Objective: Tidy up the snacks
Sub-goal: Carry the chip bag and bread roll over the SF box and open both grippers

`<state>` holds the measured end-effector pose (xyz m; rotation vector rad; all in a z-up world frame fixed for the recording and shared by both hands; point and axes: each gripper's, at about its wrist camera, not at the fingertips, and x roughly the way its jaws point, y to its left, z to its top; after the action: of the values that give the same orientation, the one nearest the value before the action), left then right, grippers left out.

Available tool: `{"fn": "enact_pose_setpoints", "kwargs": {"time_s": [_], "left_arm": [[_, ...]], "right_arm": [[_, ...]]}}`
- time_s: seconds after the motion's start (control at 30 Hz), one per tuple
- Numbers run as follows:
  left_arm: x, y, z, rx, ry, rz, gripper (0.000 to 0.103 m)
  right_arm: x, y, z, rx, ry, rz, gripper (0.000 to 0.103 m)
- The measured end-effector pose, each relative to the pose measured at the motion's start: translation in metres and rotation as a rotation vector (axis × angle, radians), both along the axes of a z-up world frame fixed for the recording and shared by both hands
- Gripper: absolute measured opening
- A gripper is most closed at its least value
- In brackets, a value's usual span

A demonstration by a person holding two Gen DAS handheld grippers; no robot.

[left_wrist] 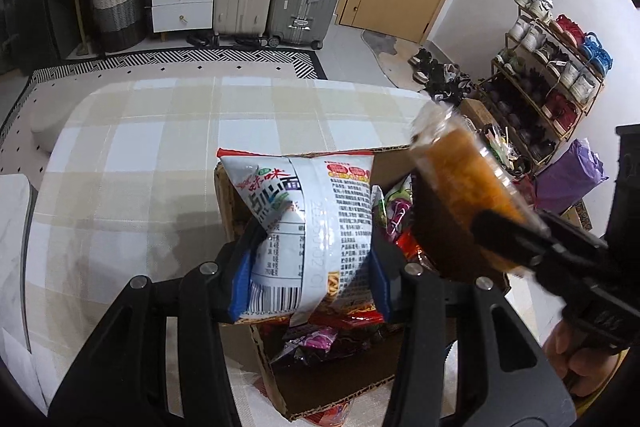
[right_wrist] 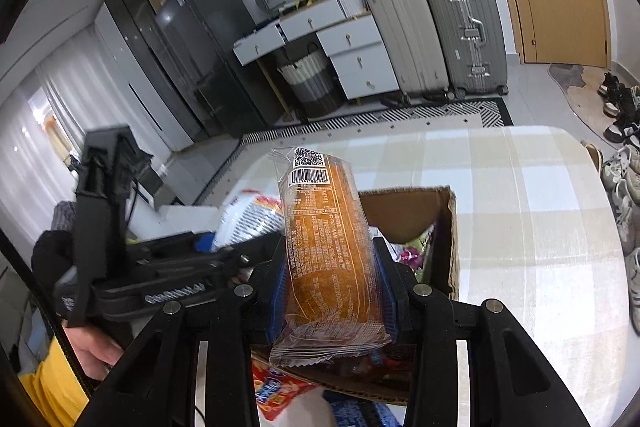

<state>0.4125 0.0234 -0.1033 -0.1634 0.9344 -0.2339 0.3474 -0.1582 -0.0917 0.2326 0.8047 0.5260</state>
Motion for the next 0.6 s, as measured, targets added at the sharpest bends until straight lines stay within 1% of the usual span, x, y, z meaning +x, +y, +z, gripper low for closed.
{"fn": "enact_pose_setpoints", "kwargs": {"time_s": [0.07,0.1,0.17,0.23,0.33,0.43,0.6], "left_arm": [[-0.001,0.0,-0.001,0.005,0.0,-0.006,0.044],[-0.001,-0.001,-0.001,0.005,0.001,-0.014,0.047],[-0.016,-0.002,0.004,0.016,-0.009,-0.033,0.064],[-0.024,-0.001,0.01,0.029,-0.038,-0.033,0.067],[-0.029,0.002,0.018,0.038,-0.052,-0.016,0.068],[-0.034,0.009,0.027,0.014,-0.059,-0.002,0.068],[-0.043,0.014,0.036,0.02,-0.061,0.004,0.069]], "right_arm": [[0.002,0.002,-0.005,-0.015,0.006,0.003,0.038],[0.002,0.003,-0.007,-0.019,0.009,0.005,0.038],[0.001,0.006,-0.009,-0.029,0.01,0.006,0.038],[0.001,0.006,-0.009,-0.034,0.012,0.002,0.038],[0.001,0.007,-0.011,-0.051,0.017,-0.002,0.038],[0.002,0.008,-0.014,-0.079,0.029,-0.003,0.038],[0.005,0.011,-0.019,-0.104,0.048,0.004,0.038]]}}
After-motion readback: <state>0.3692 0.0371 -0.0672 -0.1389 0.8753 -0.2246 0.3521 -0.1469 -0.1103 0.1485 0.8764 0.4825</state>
